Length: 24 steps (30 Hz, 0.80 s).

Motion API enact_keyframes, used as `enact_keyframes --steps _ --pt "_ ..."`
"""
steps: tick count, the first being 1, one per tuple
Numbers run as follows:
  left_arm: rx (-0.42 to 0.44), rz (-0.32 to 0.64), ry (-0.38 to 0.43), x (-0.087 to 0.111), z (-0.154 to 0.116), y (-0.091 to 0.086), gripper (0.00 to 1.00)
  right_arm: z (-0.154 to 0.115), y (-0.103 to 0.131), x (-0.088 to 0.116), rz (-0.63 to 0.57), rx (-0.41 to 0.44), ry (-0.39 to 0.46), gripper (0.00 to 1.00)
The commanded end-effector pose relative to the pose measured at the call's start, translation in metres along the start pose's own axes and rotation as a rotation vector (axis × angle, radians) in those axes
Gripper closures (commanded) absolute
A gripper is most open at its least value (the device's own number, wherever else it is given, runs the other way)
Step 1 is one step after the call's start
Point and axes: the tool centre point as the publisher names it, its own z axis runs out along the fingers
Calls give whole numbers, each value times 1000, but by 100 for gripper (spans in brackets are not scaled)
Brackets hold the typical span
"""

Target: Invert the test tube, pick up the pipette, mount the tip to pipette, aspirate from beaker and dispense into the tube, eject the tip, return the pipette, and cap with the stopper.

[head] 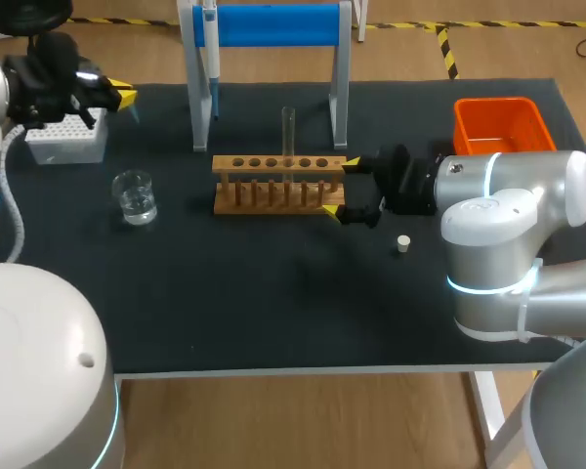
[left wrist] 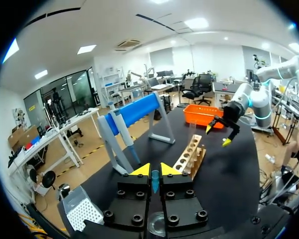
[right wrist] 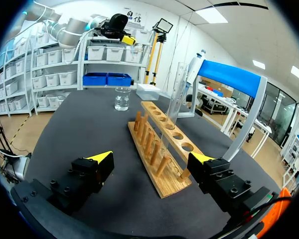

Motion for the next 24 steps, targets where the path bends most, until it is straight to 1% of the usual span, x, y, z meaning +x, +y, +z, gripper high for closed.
enact_keyframes --steps 1,3,8,11,15,17,18,22,24 --pt "-4 -1 16 -2 -4 -1 100 1 -1 1 0 -4 -3 0" --pt "-4 -1 16 -2 -4 -1 100 1 -1 1 0 -4 -3 0" --pt "-13 40 112 44 -6 -24 100 1 -1 1 0 -4 -3 0" --pt "-23 48 155 67 -7 -36 100 1 -1 1 0 -4 -3 0" --pt "-61 76 236 105 5 -53 100 1 -1 1 0 -4 -3 0" --pt "-54 77 268 124 10 -60 100 1 -1 1 0 -4 -3 0" --pt "-65 84 285 132 14 -64 100 1 -1 1 0 -4 -3 0" --pt "-88 84 314 162 26 -74 100 1 -1 1 0 -4 -3 0" --pt "-93 69 334 174 32 -77 100 1 -1 1 0 -4 -3 0"
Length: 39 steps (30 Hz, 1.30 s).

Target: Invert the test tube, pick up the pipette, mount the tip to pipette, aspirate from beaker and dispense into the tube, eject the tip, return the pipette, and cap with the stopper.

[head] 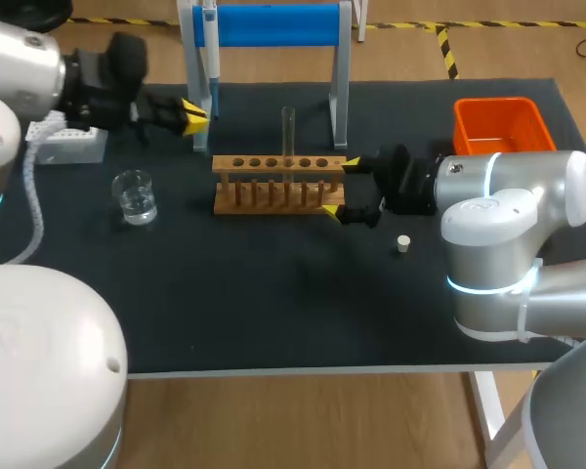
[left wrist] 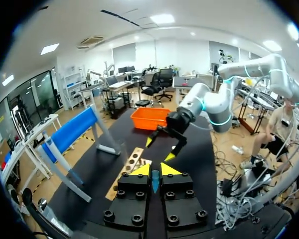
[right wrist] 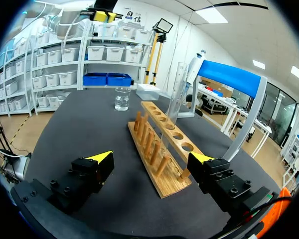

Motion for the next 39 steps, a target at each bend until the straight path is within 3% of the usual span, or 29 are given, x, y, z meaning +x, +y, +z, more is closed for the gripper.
enact_keyframes --steps 1,8,18,33,39 --pt "-41 -25 3 15 23 -12 100 1 -1 1 0 -4 -3 0" --pt "-79 -72 40 38 52 -23 100 1 -1 1 0 -4 -3 0" --pt "-137 -42 99 58 78 -35 100 1 -1 1 0 -4 -3 0" --pt "-118 -33 112 62 83 -37 100 1 -1 1 0 -4 -3 0" --pt "-118 -33 112 62 83 -37 100 -41 2 3 -16 -50 -7 0"
